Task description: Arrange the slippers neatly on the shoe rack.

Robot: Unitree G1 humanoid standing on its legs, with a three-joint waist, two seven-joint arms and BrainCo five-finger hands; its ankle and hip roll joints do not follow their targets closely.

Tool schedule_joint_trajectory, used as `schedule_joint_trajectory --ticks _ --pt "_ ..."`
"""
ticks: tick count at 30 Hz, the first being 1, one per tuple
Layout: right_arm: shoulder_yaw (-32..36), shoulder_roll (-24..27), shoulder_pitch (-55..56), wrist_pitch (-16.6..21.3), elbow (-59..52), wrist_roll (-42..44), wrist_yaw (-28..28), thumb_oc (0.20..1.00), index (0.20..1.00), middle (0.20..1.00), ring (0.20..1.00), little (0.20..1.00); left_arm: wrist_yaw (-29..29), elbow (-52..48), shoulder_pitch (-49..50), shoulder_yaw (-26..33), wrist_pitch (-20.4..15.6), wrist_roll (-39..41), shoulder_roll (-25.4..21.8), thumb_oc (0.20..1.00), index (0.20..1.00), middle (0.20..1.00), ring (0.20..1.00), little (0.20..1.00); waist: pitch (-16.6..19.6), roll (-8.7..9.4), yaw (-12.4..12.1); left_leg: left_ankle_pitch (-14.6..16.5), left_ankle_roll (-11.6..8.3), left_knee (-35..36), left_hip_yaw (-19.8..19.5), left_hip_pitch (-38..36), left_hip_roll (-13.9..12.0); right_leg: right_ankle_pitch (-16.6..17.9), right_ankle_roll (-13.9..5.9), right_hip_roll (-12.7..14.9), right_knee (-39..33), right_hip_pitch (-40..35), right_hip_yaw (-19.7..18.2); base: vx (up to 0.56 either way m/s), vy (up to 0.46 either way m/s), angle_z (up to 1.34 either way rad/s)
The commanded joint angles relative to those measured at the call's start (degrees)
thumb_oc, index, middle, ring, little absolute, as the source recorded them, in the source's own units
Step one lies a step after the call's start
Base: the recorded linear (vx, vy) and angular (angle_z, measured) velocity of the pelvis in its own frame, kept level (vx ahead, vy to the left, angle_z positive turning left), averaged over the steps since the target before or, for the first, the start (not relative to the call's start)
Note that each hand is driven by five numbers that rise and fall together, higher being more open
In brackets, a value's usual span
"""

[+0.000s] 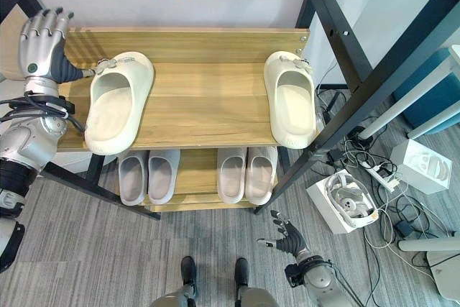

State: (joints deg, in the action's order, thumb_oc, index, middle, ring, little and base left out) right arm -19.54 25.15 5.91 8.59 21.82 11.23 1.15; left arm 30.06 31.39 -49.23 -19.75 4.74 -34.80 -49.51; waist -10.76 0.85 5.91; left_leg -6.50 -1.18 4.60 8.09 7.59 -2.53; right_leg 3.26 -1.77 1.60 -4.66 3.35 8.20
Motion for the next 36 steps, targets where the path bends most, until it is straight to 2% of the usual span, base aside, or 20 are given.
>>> schedule_joint_trajectory --ticks 1,6,11,19,25,29,36 --pt "0.58 -0.29 0.66 2.04 -4.54 0.42 0.34 1.000 1.000 1.000 1.000 1.000 3.78 -2.13 -3.79 5.00 0.64 0.75 -0.62 1.000 1.000 1.000 1.000 1.000 1.64 1.05 -0.70 7.17 -2.49 0.40 -0.45 -5.70 -1.11 0.30 -7.84 5.71 0.14 0.71 1.65 0.00 -0.006 0.04" --pt "0.89 -0.32 0.91 1.90 -4.55 0.38 -0.24 1.000 1.000 1.000 1.000 1.000 2.75 -8.11 0.03 7.63 0.04 -2.44 -2.30 1.000 1.000 1.000 1.000 1.000 2.11 0.92 -1.25 7.36 -2.60 0.40 -0.58 -6.12 -1.18 0.14 -7.77 5.68 0.01 0.09 2.03 0.00 -0.004 0.01" --pt "1.76 -0.64 1.39 1.82 -4.53 0.16 -0.88 1.000 1.000 1.000 1.000 1.000 -0.41 -15.50 6.54 9.45 -2.51 -7.30 -3.85 1.000 1.000 1.000 1.000 1.000 2.57 0.82 -2.16 7.45 -2.69 0.40 -0.95 -6.42 -1.25 -0.06 -7.62 5.70 -0.06 -0.72 2.49 0.01 -0.009 0.07" --pt "2.53 -1.78 2.49 1.25 -3.65 -0.72 -1.03 1.000 1.000 1.000 1.000 1.000 -4.39 -20.89 17.02 13.21 -6.20 -6.99 -1.12 1.000 1.000 1.000 1.000 1.000 2.93 0.48 -2.81 7.67 -2.46 0.40 -1.41 -6.80 -0.86 -0.11 -7.49 5.90 -0.09 -1.32 2.85 0.00 0.000 0.00" --pt "2.56 -1.63 2.48 1.10 -3.98 -1.12 -0.74 1.000 1.000 1.000 1.000 1.000 -4.70 -18.52 14.91 11.10 -6.01 -5.98 1.13 1.000 1.000 1.000 1.000 1.000 2.87 0.45 -2.40 7.75 -2.28 0.40 -1.36 -6.72 -0.70 -0.01 -7.55 6.04 -0.13 -1.24 2.77 0.00 0.002 0.01" --pt "2.94 -1.30 2.89 1.00 -4.27 -1.23 -0.21 1.000 1.000 1.000 1.000 1.000 -4.44 -14.58 10.13 8.21 -4.81 -4.84 2.77 1.000 1.000 1.000 1.000 1.000 2.57 0.52 -1.55 7.81 -2.11 0.40 -0.98 -6.51 -0.61 0.31 -7.80 6.14 -0.09 -0.72 2.43 0.01 0.006 -0.02" --pt "3.27 -0.65 3.20 0.74 -4.70 -1.16 0.20 1.000 1.000 1.000 1.000 1.000 -3.33 -9.74 3.87 5.14 -2.67 -3.70 2.58 1.000 1.000 1.000 1.000 1.000 1.90 0.18 -0.84 7.55 -2.02 0.40 -0.42 -5.90 -0.55 0.63 -7.95 6.21 0.04 0.42 1.76 0.00 0.000 -0.03"
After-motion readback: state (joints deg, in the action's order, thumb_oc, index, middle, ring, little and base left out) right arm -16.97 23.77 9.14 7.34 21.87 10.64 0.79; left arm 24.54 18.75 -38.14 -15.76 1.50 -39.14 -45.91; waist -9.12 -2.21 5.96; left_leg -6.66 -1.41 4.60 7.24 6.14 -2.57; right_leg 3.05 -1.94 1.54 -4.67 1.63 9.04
